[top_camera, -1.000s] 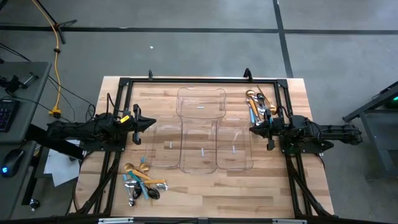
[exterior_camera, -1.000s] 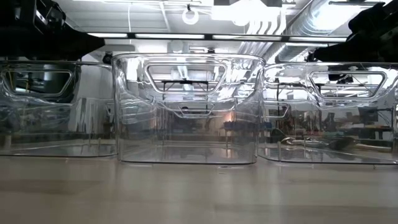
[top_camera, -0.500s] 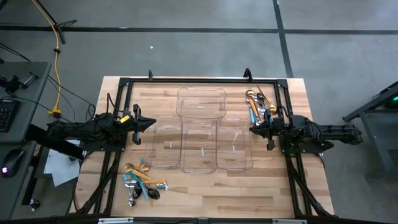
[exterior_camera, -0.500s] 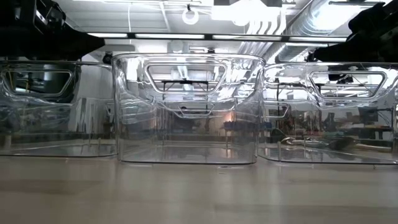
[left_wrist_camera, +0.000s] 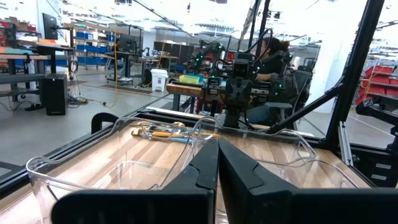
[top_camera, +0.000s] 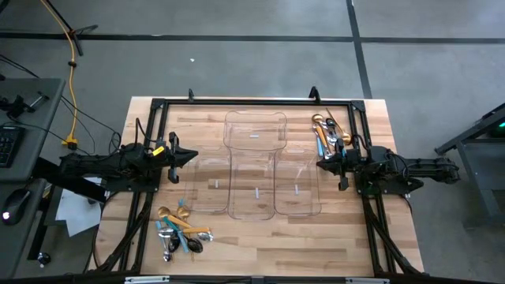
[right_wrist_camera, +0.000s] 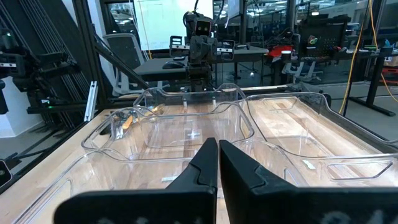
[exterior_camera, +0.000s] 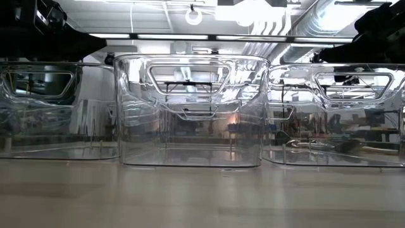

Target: Sort silverware by color (type)

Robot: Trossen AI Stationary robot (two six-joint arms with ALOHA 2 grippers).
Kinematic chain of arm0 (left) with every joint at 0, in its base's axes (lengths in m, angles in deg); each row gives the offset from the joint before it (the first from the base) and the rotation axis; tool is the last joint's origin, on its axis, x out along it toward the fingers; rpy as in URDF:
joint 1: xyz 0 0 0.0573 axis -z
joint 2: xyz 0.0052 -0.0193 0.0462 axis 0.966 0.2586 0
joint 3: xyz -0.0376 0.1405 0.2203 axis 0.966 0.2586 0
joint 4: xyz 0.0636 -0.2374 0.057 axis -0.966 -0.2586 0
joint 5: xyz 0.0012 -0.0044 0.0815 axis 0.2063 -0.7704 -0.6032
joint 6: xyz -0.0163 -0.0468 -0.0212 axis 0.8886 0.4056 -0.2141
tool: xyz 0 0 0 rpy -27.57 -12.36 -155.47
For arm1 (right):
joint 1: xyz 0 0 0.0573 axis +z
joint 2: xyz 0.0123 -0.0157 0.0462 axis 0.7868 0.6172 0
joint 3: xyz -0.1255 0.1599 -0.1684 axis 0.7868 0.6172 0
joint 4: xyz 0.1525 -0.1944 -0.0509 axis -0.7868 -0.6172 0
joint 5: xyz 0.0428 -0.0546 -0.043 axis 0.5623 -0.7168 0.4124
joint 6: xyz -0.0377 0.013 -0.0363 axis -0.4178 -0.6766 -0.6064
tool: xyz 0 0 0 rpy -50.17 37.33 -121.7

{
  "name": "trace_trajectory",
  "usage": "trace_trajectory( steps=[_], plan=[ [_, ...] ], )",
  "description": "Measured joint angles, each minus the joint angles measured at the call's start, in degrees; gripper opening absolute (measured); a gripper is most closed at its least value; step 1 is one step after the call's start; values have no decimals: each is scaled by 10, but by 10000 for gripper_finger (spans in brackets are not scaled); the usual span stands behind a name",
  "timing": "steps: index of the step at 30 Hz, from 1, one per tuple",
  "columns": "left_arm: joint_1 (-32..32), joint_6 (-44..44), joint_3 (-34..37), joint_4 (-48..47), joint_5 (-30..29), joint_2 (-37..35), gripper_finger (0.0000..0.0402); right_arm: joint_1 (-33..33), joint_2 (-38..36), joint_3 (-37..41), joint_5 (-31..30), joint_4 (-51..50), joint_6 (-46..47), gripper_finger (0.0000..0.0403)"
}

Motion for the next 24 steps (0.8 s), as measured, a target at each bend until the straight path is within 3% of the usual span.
trace_trajectory(
  steps=[14,24],
  plan=[
    [0,0,0,0,0,0,3,0,0,0,-16,5,6,0],
    [0,0,0,0,0,0,3,0,0,0,-16,5,93,0]
  ],
)
